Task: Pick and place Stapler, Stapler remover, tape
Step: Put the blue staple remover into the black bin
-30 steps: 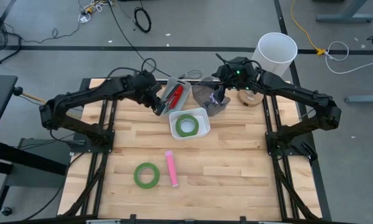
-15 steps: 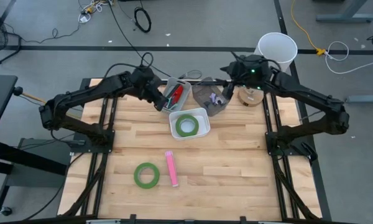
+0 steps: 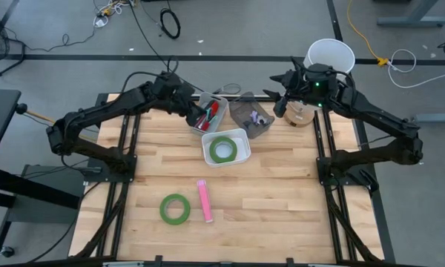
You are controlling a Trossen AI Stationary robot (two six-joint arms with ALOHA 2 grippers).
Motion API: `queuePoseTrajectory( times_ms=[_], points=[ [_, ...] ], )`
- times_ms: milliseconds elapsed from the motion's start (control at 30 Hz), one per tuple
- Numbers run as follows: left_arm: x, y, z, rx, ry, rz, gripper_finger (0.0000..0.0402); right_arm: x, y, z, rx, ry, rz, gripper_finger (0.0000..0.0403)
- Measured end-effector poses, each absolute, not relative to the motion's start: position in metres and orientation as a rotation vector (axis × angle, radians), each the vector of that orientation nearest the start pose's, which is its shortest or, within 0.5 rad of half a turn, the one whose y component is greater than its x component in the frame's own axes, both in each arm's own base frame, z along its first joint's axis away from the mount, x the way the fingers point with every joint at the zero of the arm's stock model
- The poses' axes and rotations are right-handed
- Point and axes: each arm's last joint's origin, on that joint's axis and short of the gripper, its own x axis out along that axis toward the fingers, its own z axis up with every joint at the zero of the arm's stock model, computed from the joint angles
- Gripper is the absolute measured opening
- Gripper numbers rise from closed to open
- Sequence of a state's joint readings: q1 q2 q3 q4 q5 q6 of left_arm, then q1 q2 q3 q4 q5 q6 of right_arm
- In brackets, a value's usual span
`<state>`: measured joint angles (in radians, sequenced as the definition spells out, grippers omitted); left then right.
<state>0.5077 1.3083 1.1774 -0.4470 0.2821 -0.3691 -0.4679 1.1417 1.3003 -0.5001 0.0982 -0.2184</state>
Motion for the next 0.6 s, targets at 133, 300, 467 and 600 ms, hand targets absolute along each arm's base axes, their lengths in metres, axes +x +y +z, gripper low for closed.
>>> queuePoseTrajectory(
  times_ms=[133,300,467,600],
  points=[
    [0.2518,0.1302,0.3358,-0.579,0.470,0.295,0.0000,0.2073,-0.1079,0.4089,-0.145,0.402,-0.520,0.0245],
    [0.2529,0.1307,0.3377,-0.571,0.449,0.287,0.0000,0.2073,-0.1079,0.4088,-0.124,0.396,-0.525,0.0245],
    [0.2543,0.1312,0.3405,-0.561,0.419,0.275,0.0000,0.2072,-0.1079,0.4086,-0.120,0.398,-0.525,0.0245],
    [0.2548,0.1315,0.3417,-0.556,0.406,0.273,0.0000,0.2071,-0.1078,0.4082,-0.116,0.402,-0.525,0.0245]
  ],
)
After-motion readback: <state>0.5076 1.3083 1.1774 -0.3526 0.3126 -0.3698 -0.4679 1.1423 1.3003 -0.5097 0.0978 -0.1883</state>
